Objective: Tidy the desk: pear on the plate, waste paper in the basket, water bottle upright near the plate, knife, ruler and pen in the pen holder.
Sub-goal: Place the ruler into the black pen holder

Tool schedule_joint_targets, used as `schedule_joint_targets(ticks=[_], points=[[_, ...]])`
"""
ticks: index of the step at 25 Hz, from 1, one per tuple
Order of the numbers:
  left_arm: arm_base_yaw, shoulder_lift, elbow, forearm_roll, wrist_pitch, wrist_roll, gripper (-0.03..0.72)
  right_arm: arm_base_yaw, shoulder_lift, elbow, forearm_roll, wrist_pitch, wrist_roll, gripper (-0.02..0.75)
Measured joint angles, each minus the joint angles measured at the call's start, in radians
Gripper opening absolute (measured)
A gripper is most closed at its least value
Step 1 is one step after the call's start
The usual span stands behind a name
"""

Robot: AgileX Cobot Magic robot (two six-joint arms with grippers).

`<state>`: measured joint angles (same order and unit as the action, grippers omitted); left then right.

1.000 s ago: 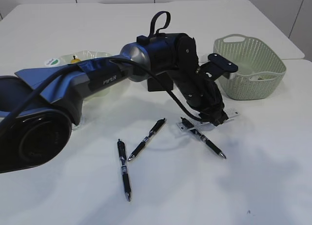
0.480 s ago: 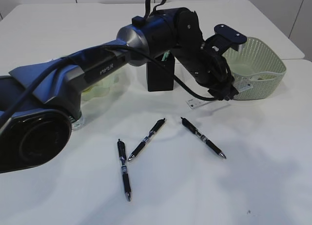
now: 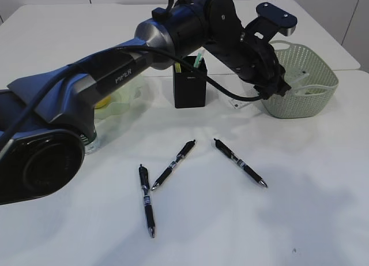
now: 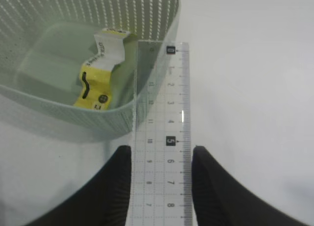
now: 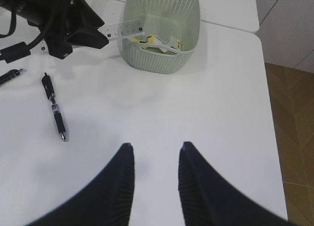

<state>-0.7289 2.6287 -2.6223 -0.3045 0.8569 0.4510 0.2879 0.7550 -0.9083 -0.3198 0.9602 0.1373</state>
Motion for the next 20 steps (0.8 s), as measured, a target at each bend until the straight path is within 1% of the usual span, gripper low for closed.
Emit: schedule_joint_targets(ticks=[10, 20], points=[[0.003, 0.0, -0.002, 0.0, -0.156, 0.0, 0.265, 0.0, 0.0, 0.0, 0.0, -0.001, 0.0, 0.262], [0.034, -0.042, -0.002, -0.004, -0.286, 0.0, 0.265, 0.0, 0.0, 0.0, 0.0, -0.002, 0.0, 0.261]])
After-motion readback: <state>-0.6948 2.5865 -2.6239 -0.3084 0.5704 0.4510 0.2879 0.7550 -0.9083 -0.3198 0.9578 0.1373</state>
